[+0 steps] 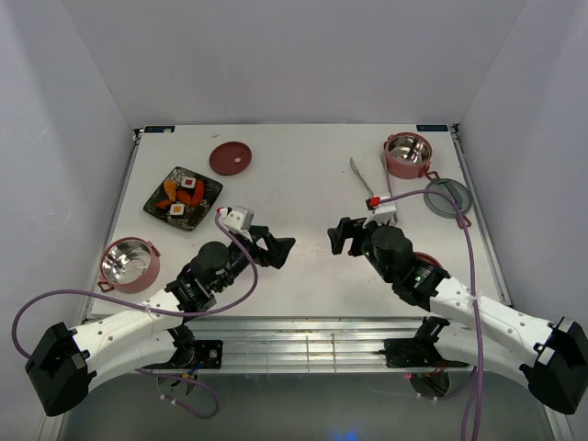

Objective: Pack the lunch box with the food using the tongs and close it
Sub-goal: Move the clamp to the center of the board.

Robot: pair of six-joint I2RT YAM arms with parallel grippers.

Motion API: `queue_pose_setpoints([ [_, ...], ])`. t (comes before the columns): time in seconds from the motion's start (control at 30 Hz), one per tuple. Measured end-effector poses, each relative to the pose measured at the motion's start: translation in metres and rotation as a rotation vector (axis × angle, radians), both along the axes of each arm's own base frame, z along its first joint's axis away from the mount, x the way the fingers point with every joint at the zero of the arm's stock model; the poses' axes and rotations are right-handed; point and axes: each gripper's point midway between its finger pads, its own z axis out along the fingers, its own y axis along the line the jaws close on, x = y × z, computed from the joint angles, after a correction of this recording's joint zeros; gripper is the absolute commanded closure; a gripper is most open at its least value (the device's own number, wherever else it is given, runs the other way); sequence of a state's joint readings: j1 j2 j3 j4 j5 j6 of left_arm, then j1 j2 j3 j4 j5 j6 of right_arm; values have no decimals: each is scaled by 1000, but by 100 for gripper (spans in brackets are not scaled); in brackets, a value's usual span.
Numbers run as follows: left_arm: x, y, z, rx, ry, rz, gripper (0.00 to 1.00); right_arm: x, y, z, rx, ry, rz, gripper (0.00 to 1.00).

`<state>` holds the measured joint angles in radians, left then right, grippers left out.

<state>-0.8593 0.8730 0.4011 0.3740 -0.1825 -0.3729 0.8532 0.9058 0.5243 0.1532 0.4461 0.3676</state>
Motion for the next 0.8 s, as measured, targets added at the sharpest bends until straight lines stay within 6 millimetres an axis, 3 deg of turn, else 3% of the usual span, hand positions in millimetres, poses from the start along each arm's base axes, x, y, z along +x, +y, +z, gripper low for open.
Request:
queue_pose_setpoints([
  [0.57,5,5,-3,12,-2,39,2,-2,-11,-1,-7,-39,-18,10],
  [0.8,15,2,-22,65,41,71,2,-2,-8,-10,-43,-9,-4,10],
])
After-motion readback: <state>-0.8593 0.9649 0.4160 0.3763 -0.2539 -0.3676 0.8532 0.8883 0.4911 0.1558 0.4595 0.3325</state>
